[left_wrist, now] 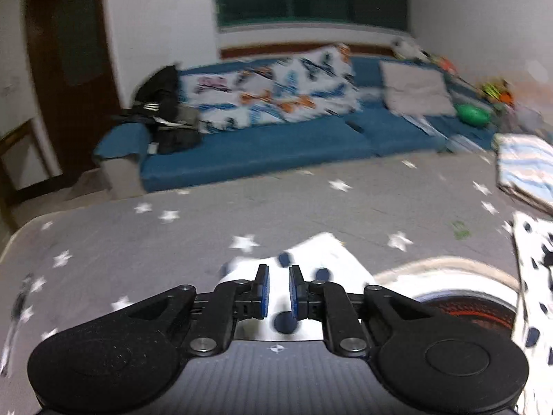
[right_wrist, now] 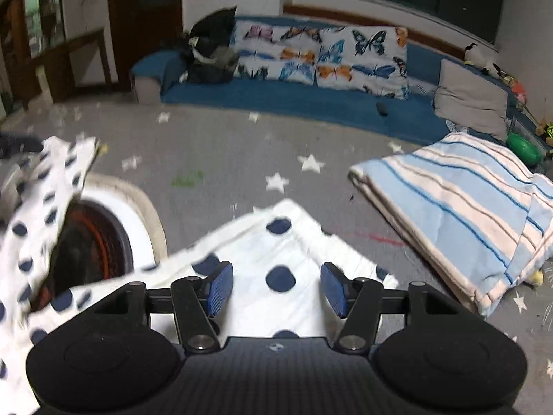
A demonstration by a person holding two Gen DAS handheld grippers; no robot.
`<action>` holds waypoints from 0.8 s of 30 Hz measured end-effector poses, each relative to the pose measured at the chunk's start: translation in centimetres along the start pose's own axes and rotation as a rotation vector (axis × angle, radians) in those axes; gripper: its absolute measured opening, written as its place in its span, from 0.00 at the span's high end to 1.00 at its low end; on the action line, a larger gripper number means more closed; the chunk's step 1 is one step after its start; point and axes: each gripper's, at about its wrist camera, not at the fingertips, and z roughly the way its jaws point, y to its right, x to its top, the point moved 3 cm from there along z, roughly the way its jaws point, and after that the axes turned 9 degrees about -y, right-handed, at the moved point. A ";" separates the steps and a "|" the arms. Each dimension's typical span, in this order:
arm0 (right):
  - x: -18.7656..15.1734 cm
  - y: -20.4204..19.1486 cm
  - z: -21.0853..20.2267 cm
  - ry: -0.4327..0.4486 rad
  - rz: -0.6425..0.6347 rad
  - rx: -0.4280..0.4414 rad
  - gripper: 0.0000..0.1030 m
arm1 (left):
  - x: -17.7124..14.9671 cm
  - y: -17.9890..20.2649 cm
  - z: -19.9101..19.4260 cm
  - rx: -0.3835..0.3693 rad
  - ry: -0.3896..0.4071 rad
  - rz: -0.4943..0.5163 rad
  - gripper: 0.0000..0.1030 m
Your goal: Fold clothes
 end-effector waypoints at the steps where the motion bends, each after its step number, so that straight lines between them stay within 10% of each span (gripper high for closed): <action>1: 0.1 0.0 0.3 -0.005 -0.003 -0.001 0.44 | 0.1 0.2 0.7 -0.012 -0.017 0.002 0.87; 13: 3.4 1.0 2.8 0.034 0.021 0.064 0.35 | 1.5 1.1 4.6 -0.036 -0.015 -0.015 0.83; 24: 0.6 3.7 -1.1 0.005 0.028 0.027 0.35 | -1.8 6.3 -3.1 -0.201 0.038 0.121 0.73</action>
